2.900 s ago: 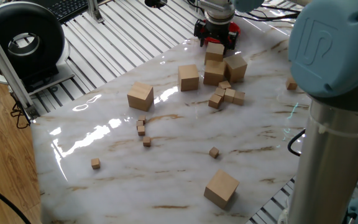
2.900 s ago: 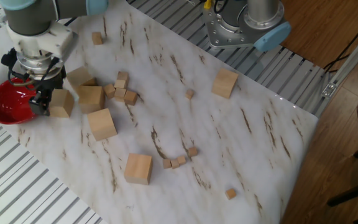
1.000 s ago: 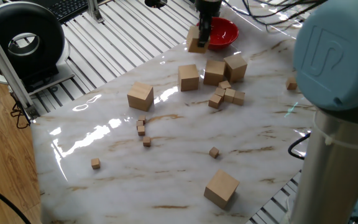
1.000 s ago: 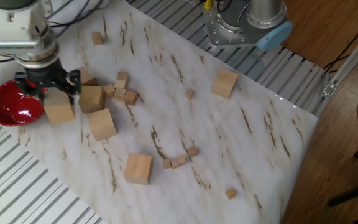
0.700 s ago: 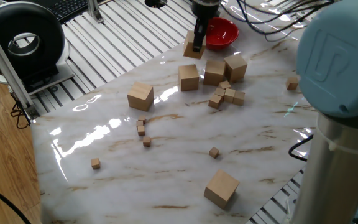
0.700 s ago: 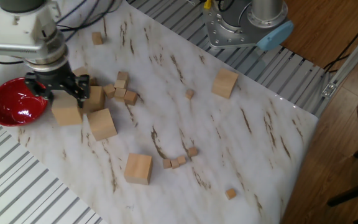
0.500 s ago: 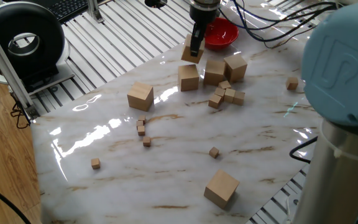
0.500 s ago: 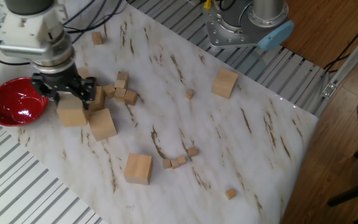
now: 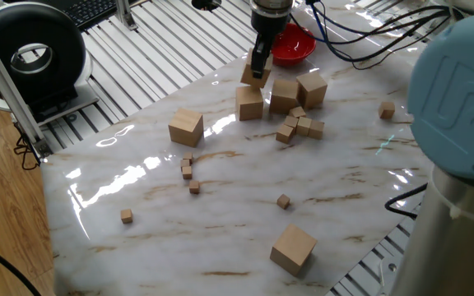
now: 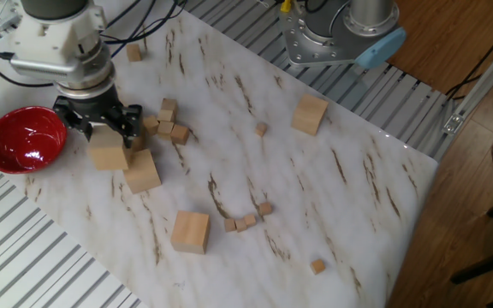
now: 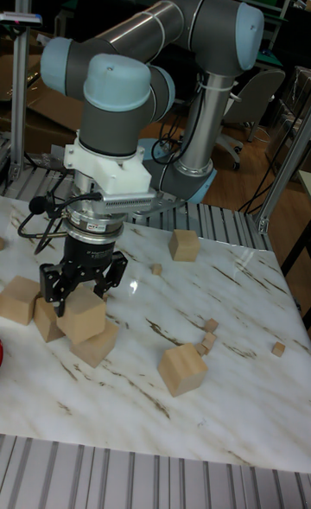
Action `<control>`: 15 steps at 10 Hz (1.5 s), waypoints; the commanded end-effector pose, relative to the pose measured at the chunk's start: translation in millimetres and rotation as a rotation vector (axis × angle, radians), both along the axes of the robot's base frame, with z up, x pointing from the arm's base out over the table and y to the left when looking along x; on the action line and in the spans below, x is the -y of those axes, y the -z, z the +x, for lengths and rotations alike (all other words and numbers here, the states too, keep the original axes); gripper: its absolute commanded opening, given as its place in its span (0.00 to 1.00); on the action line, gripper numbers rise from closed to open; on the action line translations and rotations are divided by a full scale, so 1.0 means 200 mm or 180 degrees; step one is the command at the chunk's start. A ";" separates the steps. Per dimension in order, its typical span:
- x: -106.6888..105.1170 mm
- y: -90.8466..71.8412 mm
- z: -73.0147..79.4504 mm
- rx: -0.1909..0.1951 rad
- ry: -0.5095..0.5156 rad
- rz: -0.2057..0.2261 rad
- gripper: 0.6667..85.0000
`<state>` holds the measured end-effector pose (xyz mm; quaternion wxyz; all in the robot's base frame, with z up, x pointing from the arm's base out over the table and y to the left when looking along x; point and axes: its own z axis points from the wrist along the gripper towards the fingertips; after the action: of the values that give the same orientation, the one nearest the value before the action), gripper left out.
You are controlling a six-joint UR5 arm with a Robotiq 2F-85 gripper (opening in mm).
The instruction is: Stack the blocks in a vertical line of five
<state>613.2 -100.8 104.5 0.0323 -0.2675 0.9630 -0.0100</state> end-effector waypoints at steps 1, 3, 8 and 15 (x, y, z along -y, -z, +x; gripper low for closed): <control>0.01 0.00 -0.01 0.0014 -0.0013 -0.0064 0.00; 0.04 0.00 0.00 0.0023 -0.0179 -0.0145 0.00; 0.05 0.00 0.01 0.0043 -0.0725 -0.0211 0.00; -0.02 0.01 -0.06 -0.0120 -0.0368 0.0005 0.00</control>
<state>605.9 -98.5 102.0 0.0214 -0.3336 0.9424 -0.0106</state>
